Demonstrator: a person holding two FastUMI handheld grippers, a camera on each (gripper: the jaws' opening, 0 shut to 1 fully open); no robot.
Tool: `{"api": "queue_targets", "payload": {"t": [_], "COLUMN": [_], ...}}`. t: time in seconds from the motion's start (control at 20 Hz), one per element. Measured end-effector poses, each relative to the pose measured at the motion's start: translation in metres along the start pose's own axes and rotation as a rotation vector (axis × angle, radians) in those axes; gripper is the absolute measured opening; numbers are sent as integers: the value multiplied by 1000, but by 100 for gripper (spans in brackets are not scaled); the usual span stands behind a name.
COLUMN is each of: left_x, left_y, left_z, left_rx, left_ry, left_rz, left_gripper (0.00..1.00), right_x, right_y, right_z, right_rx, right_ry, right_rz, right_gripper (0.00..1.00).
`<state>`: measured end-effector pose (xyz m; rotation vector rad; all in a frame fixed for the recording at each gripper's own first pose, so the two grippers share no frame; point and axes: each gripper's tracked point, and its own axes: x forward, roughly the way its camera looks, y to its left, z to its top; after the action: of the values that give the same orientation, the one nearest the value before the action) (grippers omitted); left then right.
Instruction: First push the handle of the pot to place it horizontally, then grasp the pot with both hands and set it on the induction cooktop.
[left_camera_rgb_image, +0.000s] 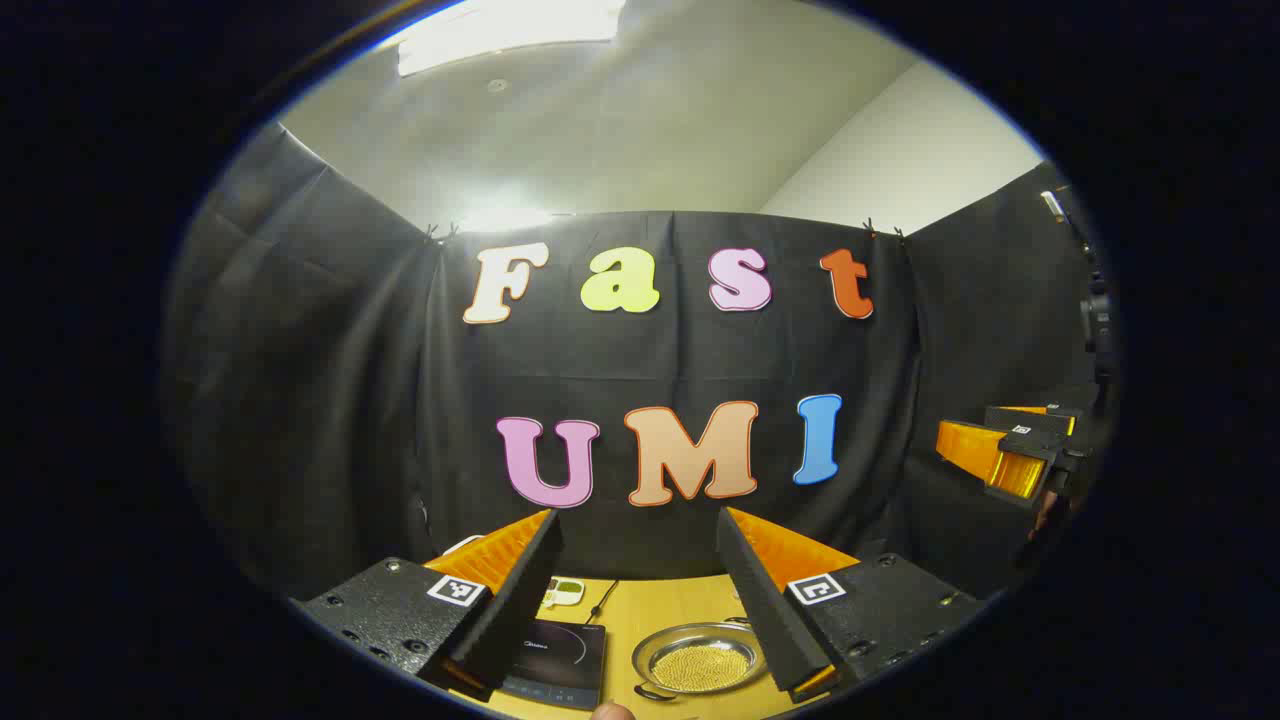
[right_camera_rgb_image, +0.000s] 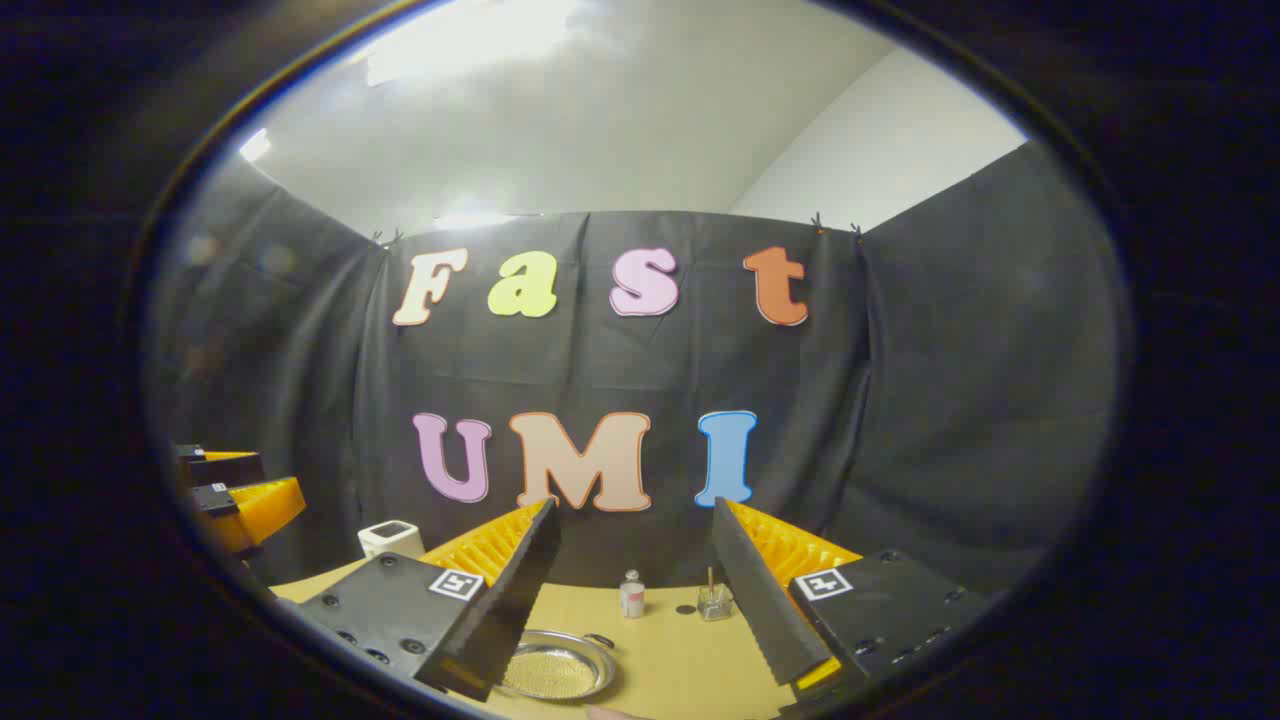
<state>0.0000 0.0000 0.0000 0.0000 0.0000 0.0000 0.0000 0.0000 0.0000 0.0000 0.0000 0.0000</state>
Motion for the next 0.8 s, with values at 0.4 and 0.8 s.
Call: {"api": "queue_targets", "payload": {"t": [0.4,0.8], "left_x": [-3,-8], "left_y": [3,0], "left_z": [-4,-10], "left_rx": [16,24], "left_ry": [7,21], "left_rz": [34,46], "left_gripper": [94,91], "right_x": [3,3], "right_y": [3,-1], "right_z": [-6,-13], "right_rx": [-7,-5], "right_ry": [12,24], "right_rz": [29,38], "right_gripper": [96,96]}}
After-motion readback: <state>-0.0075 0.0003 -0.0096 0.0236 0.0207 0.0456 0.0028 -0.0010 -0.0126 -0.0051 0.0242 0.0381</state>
